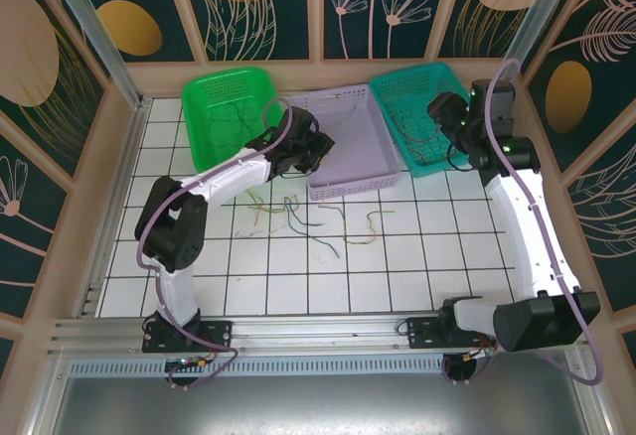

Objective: Untangle the cables

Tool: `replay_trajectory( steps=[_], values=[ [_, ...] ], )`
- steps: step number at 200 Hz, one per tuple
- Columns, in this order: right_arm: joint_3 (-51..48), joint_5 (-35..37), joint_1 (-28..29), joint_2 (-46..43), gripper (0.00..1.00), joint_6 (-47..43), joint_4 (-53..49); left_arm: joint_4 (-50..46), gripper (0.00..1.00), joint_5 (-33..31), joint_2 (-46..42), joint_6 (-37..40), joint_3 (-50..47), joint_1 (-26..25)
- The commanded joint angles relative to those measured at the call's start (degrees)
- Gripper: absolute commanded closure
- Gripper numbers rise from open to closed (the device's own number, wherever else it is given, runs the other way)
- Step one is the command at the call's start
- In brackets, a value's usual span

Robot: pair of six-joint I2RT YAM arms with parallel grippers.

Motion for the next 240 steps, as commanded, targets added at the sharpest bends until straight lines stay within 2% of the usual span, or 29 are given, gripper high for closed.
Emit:
replay_trajectory(
  steps=[1,16,38,60,85,103,130,147,166,214,240],
  values=[
    [-1.2,-1.0,-0.4,-1.9,0.39,0.1,-1.0,3.9,0.43,3.6,1.0,-1.0,3.5,-0.6],
    [-1.7,-1.6,-0.3,-2.0,0.39,-0.2,-1.5,1.0,0.36,3.6,0.3,0.9,5.9,-0.7],
    [-5.7,-2.5,0.9,-4.0,0.39,-0.9,-1.0,-2.3,0.31,0.7,-3.5,3.4,6.3,-0.8],
    [-13.1,-2.2,6.1,-6.9,0.39,-2.9,1.8,-6.4,0.29,-2.3,-7.7,6.0,5.0,-0.7],
    [-23.7,-1.1,15.0,-9.9,0.39,-5.8,6.4,-9.9,0.31,-5.7,-13.8,9.5,1.5,-0.8],
    [-29.8,-2.6,16.1,-9.8,0.39,-3.2,5.6,-12.6,0.36,-5.3,-17.5,14.6,-2.0,-0.8],
    [-34.3,-8.3,15.7,-5.3,0.39,4.7,3.0,-13.3,0.38,-1.4,-21.6,22.4,-9.8,-2.2],
    [-38.1,-11.9,16.0,-4.3,0.39,10.4,7.8,-12.8,0.36,-1.2,-22.9,24.6,-13.3,-4.5],
    [-39.8,-12.8,17.0,-2.2,0.39,14.4,12.4,-9.4,0.34,-1.6,-22.3,25.9,-16.2,-7.1],
    [-38.1,-10.9,19.8,8.3,0.4,12.2,17.4,-8.3,0.37,-4.7,-18.3,26.8,-17.2,-9.6],
    [-35.4,-8.4,21.6,13.6,0.46,9.9,17.0,-8.7,0.37,-5.1,-19.1,27.2,-17.4,-9.7]
  ],
)
